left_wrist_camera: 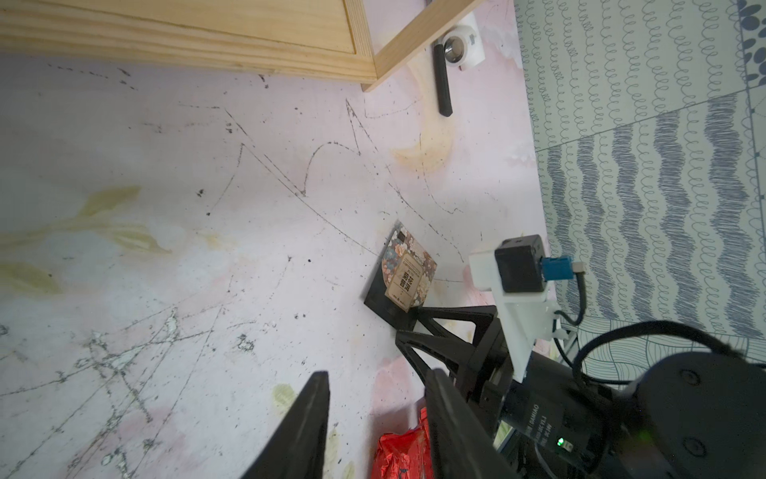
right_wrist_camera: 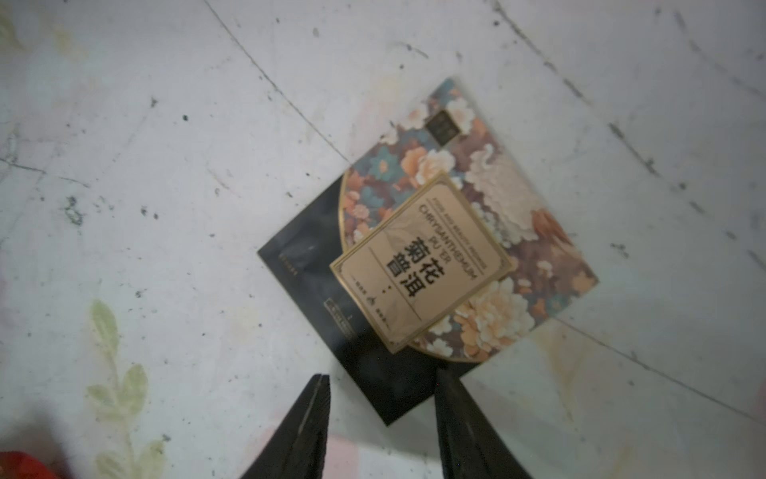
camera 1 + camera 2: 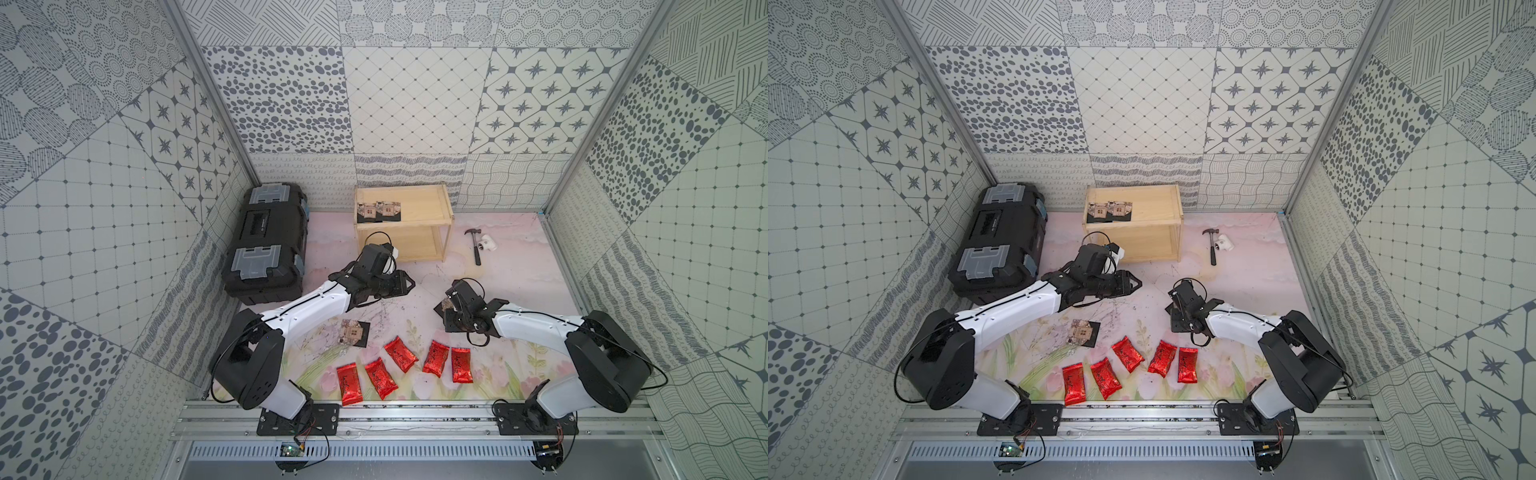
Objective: Place the tea bags on the shelf by color
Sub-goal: Pick up the tea bag from the center of the board.
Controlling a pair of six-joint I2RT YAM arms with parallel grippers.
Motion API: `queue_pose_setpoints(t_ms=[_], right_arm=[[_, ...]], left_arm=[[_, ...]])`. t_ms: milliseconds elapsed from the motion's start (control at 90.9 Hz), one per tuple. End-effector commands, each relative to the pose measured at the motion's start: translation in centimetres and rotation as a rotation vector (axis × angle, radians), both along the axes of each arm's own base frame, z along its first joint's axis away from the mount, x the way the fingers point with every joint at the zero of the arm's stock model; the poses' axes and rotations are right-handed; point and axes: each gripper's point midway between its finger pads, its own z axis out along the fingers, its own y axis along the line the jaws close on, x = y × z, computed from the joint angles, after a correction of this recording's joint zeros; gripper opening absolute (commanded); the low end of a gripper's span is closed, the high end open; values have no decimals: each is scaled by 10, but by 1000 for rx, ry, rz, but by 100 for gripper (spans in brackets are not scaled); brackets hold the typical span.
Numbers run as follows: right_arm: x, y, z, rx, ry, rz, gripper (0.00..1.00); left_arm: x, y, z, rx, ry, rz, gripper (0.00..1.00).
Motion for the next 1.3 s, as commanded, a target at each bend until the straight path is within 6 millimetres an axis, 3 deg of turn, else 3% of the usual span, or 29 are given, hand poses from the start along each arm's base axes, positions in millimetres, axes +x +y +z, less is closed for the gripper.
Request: queue_pose_setpoints(t_ms=[0, 110, 341, 583, 1288], right_arm=[[-6, 13, -18, 4, 61, 22, 45], [3, 25, -20, 0, 62, 49, 45], [8, 22, -8, -7, 33, 35, 44], [9, 21, 23, 35, -26, 18, 45], [-7, 19, 27, 92, -48, 29, 46]], left_arm=[[1, 6, 0, 3, -25, 18, 43], [-1, 12, -6, -17, -7, 36, 44], [-2, 13, 0, -24, -10, 18, 43], [-2, 2, 7, -70, 4, -22, 43], [3, 4, 19, -65, -26, -16, 44]])
